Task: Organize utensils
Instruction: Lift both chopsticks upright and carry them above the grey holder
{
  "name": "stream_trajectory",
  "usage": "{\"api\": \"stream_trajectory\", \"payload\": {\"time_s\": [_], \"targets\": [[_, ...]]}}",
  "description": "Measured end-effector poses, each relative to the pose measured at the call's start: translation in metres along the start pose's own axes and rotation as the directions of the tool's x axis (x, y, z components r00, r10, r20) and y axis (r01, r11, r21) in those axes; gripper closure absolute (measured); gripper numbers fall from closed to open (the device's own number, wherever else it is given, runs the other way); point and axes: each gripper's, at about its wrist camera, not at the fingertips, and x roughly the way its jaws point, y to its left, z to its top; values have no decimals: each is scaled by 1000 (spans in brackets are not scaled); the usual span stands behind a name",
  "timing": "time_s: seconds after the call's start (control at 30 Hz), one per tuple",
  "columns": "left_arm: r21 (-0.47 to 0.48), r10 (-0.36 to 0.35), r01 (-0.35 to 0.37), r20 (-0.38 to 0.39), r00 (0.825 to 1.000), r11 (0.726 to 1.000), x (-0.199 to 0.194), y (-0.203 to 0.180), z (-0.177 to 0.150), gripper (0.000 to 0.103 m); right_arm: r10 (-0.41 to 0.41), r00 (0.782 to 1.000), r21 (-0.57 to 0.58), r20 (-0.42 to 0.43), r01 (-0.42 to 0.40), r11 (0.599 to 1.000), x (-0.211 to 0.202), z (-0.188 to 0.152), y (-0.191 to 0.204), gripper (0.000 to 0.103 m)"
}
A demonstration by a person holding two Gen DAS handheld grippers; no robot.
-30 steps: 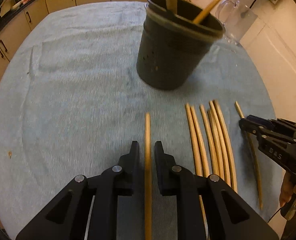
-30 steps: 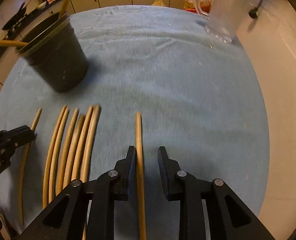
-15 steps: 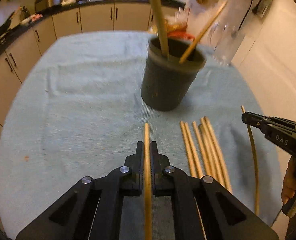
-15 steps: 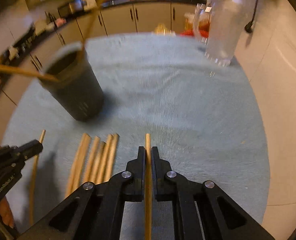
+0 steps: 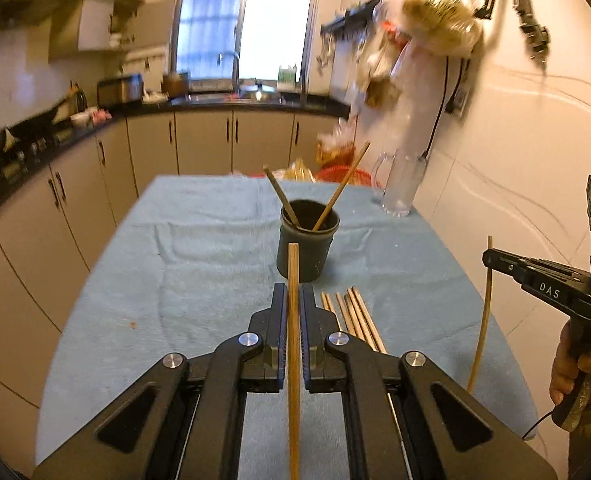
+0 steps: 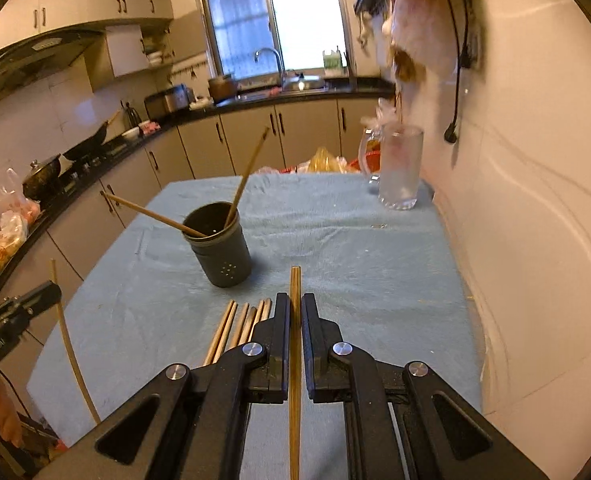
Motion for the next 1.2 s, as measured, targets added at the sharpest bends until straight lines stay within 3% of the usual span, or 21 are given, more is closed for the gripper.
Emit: {"api": "stream_trajectory", "payload": {"time_s": [0.33,0.67,0.97,1.2], "targets": [[10,-21,21,36,999,1000,-45,-7,-28,98,-1,995,-9,100,2,1000,-61,-26,2,97],[-31,-26,29,84,996,999,-71,1,-38,98,13,989,-34,145,-8,999,-89,-38,9,97],[-34,-48,52,114,992,998,-76,2,-26,98,43,985,-26,167,-39,999,-90,-29,10,97],[-11,-74,76,141,987,997,-66,-6,18,98,73,984,10,163,-76,997,-75,-4,3,97]]}}
